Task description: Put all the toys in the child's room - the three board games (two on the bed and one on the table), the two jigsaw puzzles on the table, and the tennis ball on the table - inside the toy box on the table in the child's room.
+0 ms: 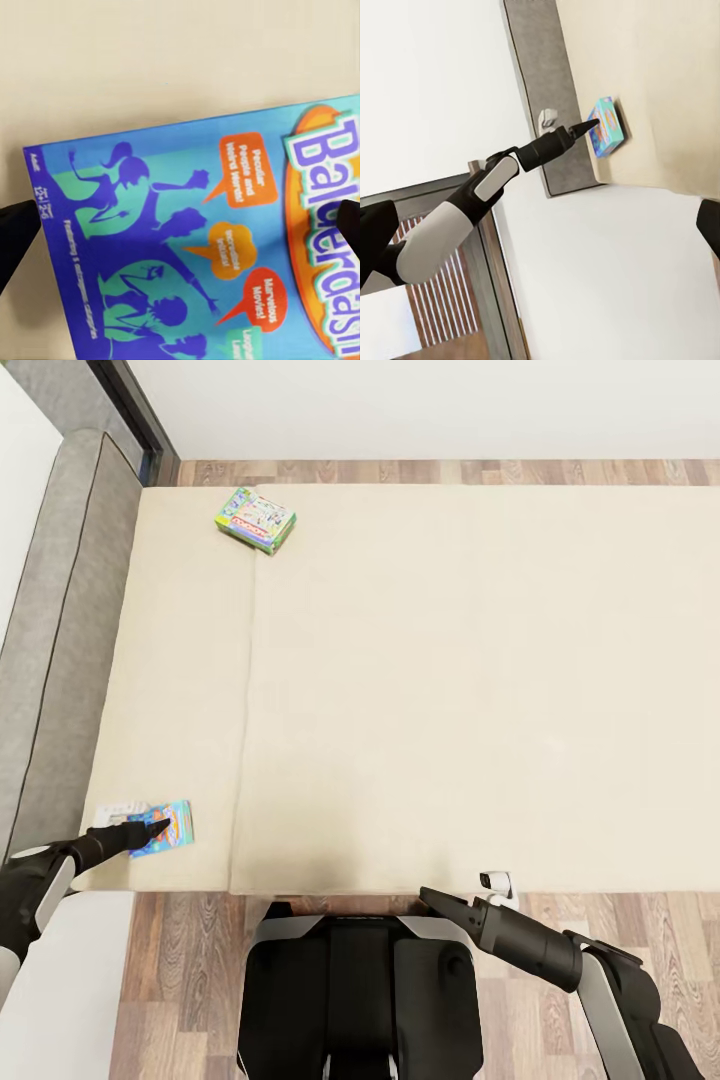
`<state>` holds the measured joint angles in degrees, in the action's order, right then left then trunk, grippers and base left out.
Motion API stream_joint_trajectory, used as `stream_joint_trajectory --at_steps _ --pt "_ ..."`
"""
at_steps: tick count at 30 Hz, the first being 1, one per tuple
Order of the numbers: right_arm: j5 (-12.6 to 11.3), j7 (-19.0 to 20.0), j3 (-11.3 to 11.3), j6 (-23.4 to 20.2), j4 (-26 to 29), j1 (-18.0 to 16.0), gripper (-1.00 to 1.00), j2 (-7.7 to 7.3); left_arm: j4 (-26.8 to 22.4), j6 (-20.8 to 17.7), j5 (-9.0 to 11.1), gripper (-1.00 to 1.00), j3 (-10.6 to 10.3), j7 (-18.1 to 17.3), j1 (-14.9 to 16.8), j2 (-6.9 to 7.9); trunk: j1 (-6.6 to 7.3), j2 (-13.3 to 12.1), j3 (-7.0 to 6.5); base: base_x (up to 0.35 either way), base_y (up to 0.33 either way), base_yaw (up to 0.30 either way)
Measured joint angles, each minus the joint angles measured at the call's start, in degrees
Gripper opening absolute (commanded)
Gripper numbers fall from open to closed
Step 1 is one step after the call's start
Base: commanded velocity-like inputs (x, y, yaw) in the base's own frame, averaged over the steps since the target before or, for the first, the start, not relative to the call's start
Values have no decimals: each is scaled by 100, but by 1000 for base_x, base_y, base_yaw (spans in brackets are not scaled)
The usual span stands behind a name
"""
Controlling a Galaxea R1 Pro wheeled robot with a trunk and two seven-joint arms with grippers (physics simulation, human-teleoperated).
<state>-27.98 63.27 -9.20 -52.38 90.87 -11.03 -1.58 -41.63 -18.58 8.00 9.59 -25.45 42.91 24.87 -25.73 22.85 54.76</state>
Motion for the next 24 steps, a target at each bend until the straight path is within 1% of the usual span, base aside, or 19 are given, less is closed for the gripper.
stream_joint_trajectory --at_steps 17,24 --pt "-9 0 -1 -1 0 4 100 0 0 -2 6 100 -1 -2 0 -1 0 0 0 0 -1 0" --pt "-9 0 0 -1 1 0 100 0 1 7 -15 100 4 4 -1 24 0 0 0 0 -81 0"
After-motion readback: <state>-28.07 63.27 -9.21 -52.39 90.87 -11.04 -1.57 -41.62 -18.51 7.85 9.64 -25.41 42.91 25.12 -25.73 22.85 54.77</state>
